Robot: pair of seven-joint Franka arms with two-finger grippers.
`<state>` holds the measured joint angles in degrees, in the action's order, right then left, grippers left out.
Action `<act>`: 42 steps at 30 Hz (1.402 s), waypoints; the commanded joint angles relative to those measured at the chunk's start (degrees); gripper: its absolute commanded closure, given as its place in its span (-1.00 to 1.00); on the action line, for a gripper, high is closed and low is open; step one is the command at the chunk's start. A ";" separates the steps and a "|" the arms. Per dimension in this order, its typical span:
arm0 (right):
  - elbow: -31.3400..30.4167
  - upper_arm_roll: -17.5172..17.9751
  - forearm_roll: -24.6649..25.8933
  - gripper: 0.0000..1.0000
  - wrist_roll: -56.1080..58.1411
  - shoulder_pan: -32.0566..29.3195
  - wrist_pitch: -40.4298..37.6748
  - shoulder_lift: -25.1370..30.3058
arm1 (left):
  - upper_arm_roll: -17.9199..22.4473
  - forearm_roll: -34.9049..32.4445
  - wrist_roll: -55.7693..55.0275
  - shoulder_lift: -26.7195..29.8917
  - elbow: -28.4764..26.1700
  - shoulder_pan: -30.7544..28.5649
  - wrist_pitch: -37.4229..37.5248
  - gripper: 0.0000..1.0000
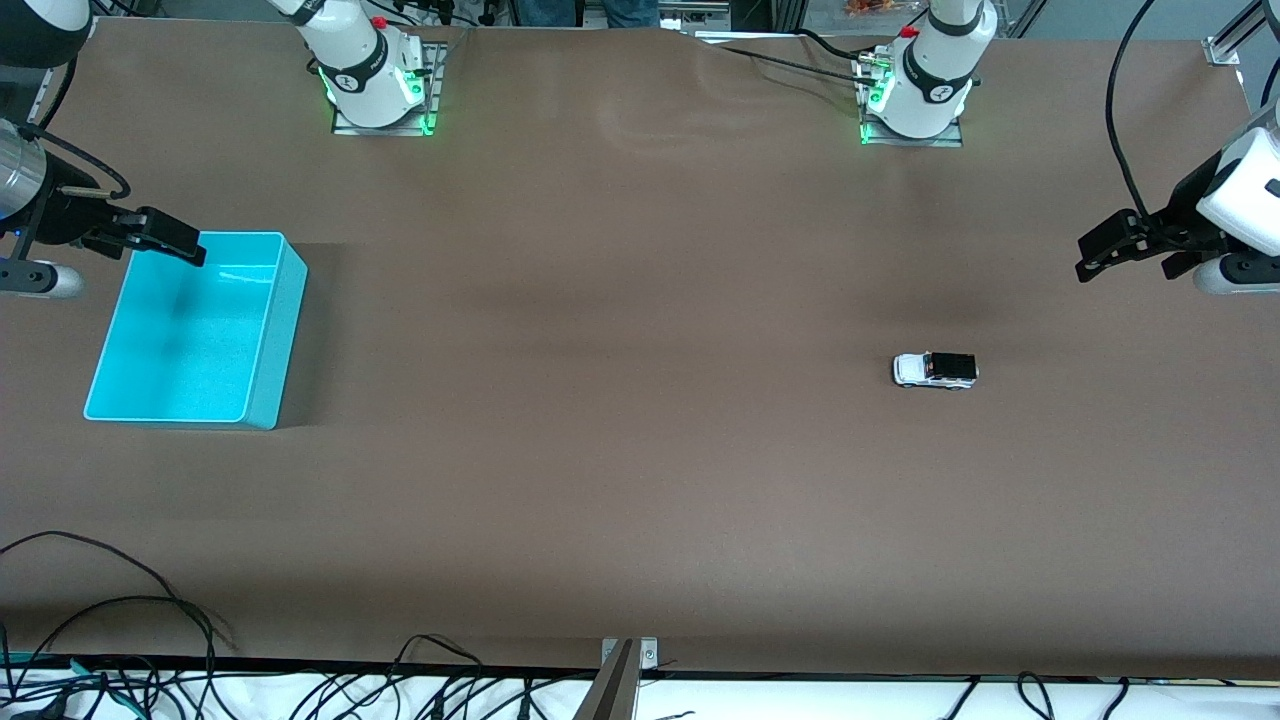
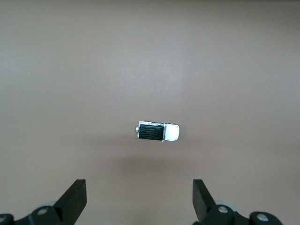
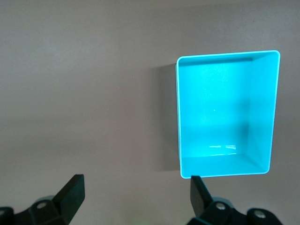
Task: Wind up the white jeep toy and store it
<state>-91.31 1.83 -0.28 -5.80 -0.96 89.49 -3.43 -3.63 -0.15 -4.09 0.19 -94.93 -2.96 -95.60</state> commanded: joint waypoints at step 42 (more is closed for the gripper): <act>0.60 -0.69 -0.07 -1.00 0.35 0.61 -0.90 0.09 | 0.11 -0.11 38.53 -1.68 -17.29 -1.53 -12.58 -1.00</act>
<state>-91.31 1.80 -0.28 -5.80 -0.96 89.47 -3.43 -3.58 -0.13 27.08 -1.94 -107.41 -3.95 -104.05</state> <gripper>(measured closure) 0.000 0.000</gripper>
